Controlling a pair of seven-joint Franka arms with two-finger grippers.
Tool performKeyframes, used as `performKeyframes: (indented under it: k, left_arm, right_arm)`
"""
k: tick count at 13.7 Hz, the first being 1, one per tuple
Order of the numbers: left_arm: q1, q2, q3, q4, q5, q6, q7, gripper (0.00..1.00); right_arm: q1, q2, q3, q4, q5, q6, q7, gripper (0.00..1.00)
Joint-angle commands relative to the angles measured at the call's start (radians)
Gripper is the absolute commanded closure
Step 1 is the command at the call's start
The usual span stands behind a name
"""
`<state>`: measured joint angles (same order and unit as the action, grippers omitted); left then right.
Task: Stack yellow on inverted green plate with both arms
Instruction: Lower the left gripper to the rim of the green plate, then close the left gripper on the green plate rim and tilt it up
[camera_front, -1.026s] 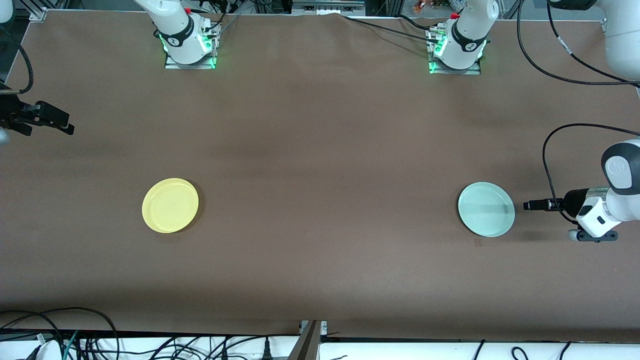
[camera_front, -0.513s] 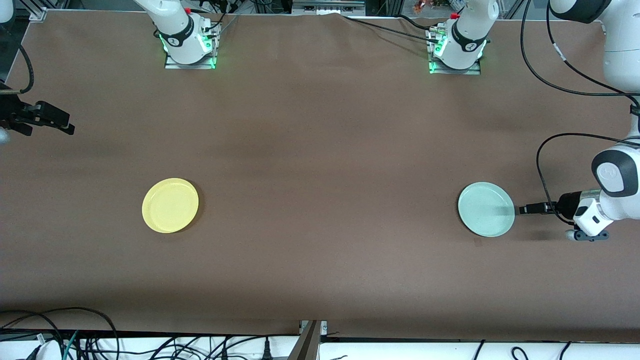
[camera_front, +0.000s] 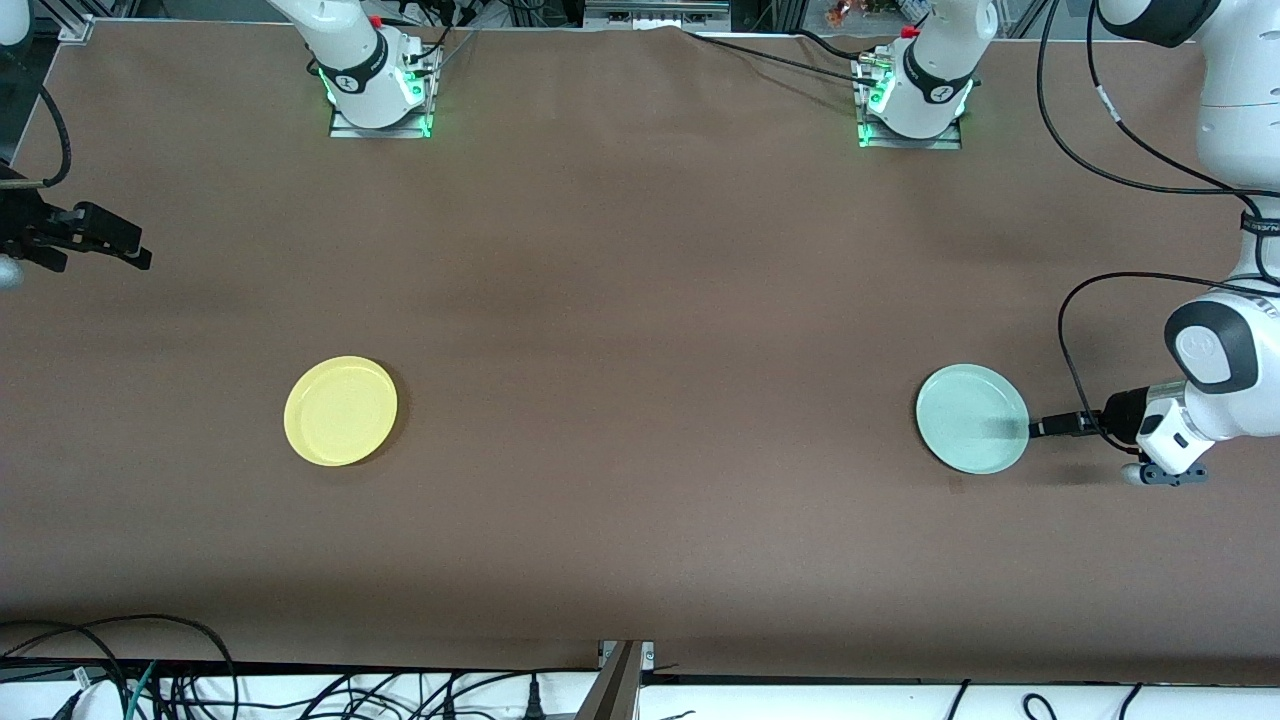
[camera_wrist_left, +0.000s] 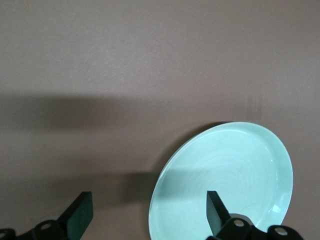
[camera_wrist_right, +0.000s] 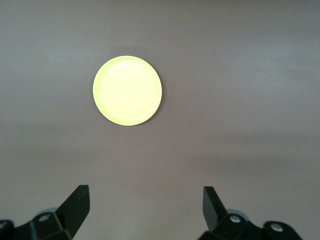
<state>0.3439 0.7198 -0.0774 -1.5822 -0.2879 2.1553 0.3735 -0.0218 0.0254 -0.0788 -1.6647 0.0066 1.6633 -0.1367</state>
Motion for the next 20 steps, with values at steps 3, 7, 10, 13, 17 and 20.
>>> performKeyframes:
  k: [3, 7, 10, 13, 17, 20]
  left_arm:
    - [0.009, -0.017, -0.024, -0.085, -0.033, 0.118, 0.06, 0.0]
    - [0.009, -0.014, -0.03, -0.085, -0.033, 0.127, 0.067, 0.13]
    - [0.006, -0.014, -0.03, -0.084, -0.031, 0.127, 0.067, 0.43]
    - [0.003, -0.013, -0.03, -0.084, -0.031, 0.129, 0.067, 0.63]
    - [0.0, -0.003, -0.03, -0.084, -0.03, 0.133, 0.068, 0.72]
    - [-0.002, -0.002, -0.03, -0.084, -0.028, 0.143, 0.07, 0.84]
  right_arm:
    - [0.005, -0.001, -0.002, 0.01, 0.012, -0.008, 0.011, 0.0]
    - [0.002, -0.001, -0.006, 0.01, 0.012, -0.008, 0.011, 0.0]
    - [0.002, -0.001, -0.006, 0.01, 0.012, -0.008, 0.011, 0.0]
    - [0.002, -0.001, -0.006, 0.01, 0.012, -0.008, 0.011, 0.0]
    - [0.005, -0.001, -0.002, 0.01, 0.012, -0.007, 0.012, 0.0]
    - [0.003, -0.002, -0.004, 0.011, 0.012, -0.007, 0.012, 0.0]
